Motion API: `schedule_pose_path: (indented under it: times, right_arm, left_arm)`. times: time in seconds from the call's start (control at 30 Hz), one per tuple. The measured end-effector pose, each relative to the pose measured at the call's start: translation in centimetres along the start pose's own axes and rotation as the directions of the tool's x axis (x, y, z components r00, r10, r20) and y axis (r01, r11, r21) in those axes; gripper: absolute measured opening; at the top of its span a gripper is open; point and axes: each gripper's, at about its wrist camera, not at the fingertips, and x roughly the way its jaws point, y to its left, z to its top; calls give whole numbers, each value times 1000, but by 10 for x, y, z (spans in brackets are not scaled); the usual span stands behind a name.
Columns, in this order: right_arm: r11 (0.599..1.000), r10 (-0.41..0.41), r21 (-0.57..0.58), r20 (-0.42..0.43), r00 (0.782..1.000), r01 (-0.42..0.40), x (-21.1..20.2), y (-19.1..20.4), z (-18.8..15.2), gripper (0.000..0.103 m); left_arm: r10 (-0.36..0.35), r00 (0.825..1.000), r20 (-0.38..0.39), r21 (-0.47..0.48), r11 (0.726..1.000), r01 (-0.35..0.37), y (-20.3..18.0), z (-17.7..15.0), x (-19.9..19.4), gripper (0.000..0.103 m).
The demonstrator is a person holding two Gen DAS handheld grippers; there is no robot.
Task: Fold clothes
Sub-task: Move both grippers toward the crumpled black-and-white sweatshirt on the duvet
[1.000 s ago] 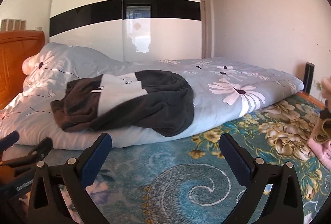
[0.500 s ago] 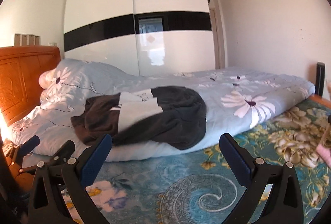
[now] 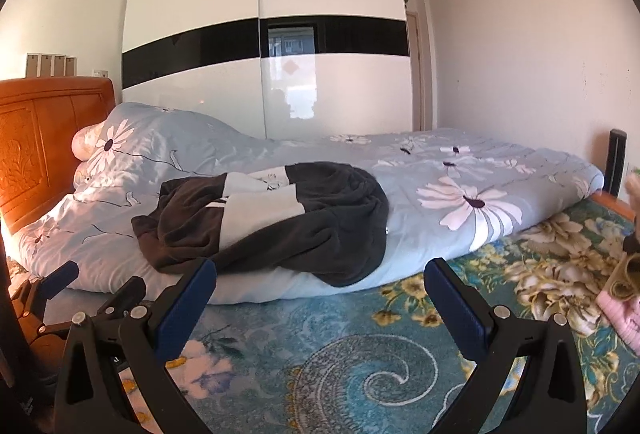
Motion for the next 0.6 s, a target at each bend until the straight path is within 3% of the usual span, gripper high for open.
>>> schedule_pose_path:
  times: [0.6]
  right_arm:
    - [999,18,-27,-67,998,-20,10,6,-6,103]
  left_arm:
    - [11,999,-36,21,1000,-11,0,-3,6,103]
